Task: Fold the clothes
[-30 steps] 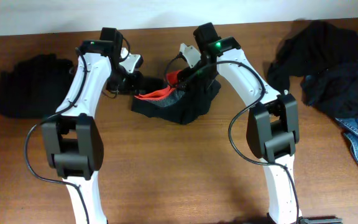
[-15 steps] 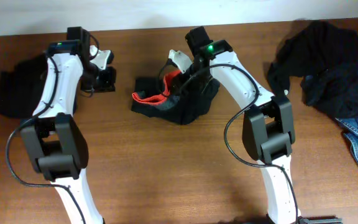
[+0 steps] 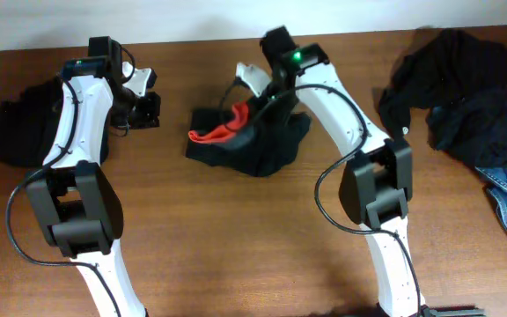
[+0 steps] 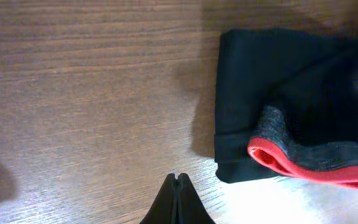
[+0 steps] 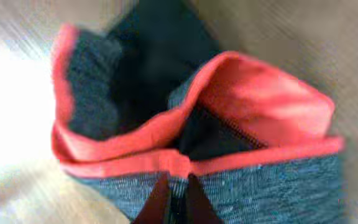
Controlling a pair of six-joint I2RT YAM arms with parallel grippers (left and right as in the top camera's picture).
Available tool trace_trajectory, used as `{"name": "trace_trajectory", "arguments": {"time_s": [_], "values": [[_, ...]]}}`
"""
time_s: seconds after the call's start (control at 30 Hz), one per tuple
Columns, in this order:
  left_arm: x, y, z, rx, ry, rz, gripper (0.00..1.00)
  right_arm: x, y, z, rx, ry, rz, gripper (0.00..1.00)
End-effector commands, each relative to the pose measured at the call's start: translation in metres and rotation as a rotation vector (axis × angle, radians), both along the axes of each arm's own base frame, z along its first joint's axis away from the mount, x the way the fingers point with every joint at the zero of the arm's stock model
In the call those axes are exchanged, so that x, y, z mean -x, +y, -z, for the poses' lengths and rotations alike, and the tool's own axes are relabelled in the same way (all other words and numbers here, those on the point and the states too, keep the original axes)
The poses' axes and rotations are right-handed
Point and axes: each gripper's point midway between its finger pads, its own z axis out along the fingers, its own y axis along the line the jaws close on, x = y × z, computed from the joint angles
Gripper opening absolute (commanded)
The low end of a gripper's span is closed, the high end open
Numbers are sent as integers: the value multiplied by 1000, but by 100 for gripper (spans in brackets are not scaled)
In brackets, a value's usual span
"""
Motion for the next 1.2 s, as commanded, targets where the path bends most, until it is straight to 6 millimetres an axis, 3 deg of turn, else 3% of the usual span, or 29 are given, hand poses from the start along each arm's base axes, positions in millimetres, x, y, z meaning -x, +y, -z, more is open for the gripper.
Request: {"name": "trace_trajectory", "arguments": {"time_s": [0.0,0.27,0.47,0.53,0.57,0.63,0.73,0.87,0.97,1.0,1.03,1.17], "values": [[-8,5,-29,-3,-79,-15,1,5,23,-55,-72,-115,-98,4],[-11,27,-51,-9,-140,-61,0,48,82,-55,-69,-175,-342,4],[-9,43,-74,-15,-189,-94,1,62,116,-35,-76,-168,-397,4],[-9,43,-75,-15,-192,-93,1,61,121,-24,-75,-141,-368,81],[-8,42,-75,-14,-192,-93,0,61,122,-20,-73,-133,-367,99],[-8,41,-75,-4,-191,-91,1,57,120,-16,-59,-124,-332,99],[-8,36,-77,21,-194,-82,1,46,113,-21,-53,-121,-256,99],[-6,26,-77,39,-185,-63,0,30,92,-49,-79,-97,-108,99],[3,2,-74,33,-160,28,0,13,53,-74,-95,-36,83,99],[5,-5,-73,31,-154,53,1,10,45,-75,-93,-16,120,99],[13,-23,-71,30,-136,116,1,6,16,-72,-77,61,231,99],[25,-55,-69,25,-117,234,0,12,-32,-58,-19,221,383,99]]}}
